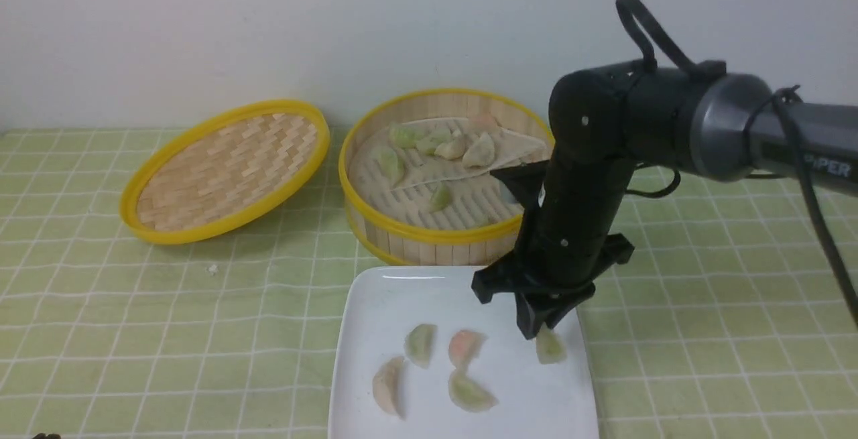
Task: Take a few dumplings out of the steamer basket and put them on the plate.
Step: Use the right arm to put the dumpling into the plate, then use the right arm to grab a dumpling from inside the steamer
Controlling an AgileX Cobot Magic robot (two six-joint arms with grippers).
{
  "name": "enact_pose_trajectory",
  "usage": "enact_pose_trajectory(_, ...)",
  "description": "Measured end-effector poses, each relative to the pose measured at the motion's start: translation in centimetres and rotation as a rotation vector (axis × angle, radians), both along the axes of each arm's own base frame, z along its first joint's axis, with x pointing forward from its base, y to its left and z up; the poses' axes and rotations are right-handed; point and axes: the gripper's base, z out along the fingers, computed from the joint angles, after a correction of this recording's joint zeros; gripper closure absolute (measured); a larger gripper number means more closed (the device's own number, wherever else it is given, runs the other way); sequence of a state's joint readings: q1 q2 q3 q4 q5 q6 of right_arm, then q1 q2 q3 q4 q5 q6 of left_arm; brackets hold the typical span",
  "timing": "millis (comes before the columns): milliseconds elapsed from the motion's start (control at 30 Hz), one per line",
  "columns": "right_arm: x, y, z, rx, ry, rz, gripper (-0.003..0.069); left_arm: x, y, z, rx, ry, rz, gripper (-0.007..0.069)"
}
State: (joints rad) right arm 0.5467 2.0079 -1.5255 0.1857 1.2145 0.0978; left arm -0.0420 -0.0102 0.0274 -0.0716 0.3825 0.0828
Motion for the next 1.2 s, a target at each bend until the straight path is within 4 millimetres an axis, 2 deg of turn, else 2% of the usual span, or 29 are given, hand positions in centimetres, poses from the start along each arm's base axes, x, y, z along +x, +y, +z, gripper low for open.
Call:
enact_pose_trajectory(133, 0.5, 0.5, 0.2, 0.048, -0.030, -0.021, 0.0398, 0.0, 0.0, 0.0, 0.000, 0.000, 0.000, 0.0631)
enact_pose_trajectory(200, 0.7, 0.9, 0.7, 0.073, -0.036, -0.024, 0.0291, 0.0, 0.0, 0.0, 0.000, 0.000, 0.000, 0.0631)
enact_pose_trajectory(267, 1.0, 1.1, 1.5, 0.088, -0.059, -0.008, 0.0212, 0.0, 0.0, 0.0, 0.000, 0.000, 0.000, 0.0631)
enact_pose_trajectory(333, 2.0, 1.6, 3.5, 0.114, -0.143, 0.012, 0.0133, 0.0, 0.0, 0.0, 0.000, 0.000, 0.000, 0.0631)
enact_pose_trajectory(400, 3.3, 2.0, 5.7, 0.139, -0.260, 0.005, 0.0110, 0.0, 0.0, 0.0, 0.000, 0.000, 0.000, 0.0631)
enact_pose_trajectory(500, 5.1, 2.5, 8.3, 0.154, -0.390, -0.008, 0.0116, 0.0, 0.0, 0.0, 0.000, 0.000, 0.000, 0.0631)
enact_pose_trajectory(567, 6.2, 2.8, 9.0, 0.149, -0.423, -0.012, 0.0135, 0.0, 0.0, 0.0, 0.000, 0.000, 0.000, 0.0631)
enact_pose_trajectory(667, 7.8, 3.5, 7.8, 0.104, -0.405, -0.003, 0.0165, 0.0, 0.0, 0.0, 0.000, 0.000, 0.000, 0.0631)
enact_pose_trajectory(733, 9.4, 4.3, 5.4, 0.076, -0.390, 0.000, 0.0177, 0.0, 0.0, 0.0, 0.000, 0.000, 0.000, 0.0631)
enact_pose_trajectory(767, 9.4, 4.3, 5.4, 0.076, -0.390, 0.000, 0.0177, 0.0, 0.0, 0.0, 0.000, 0.000, 0.000, 0.0631)
enact_pose_trajectory(867, 10.6, 4.9, 2.3, 0.045, -0.361, 0.005, 0.0181, 0.0, 0.0, 0.0, 0.000, 0.000, 0.000, 0.0631)
enact_pose_trajectory(933, 10.7, 5.0, 1.2, 0.033, -0.340, -0.005, 0.0184, 0.0, 0.0, 0.0, 0.000, 0.000, 0.000, 0.0631)
enact_pose_trajectory(1067, 10.6, 4.8, 0.6, 0.009, -0.324, -0.016, 0.0192, 0.0, 0.0, 0.0, 0.000, 0.000, 0.000, 0.0631)
enact_pose_trajectory(1200, 10.1, 4.5, -1.1, -0.022, -0.271, -0.015, 0.0195, 0.0, 0.0, 0.0, 0.000, 0.000, 0.000, 0.0631)
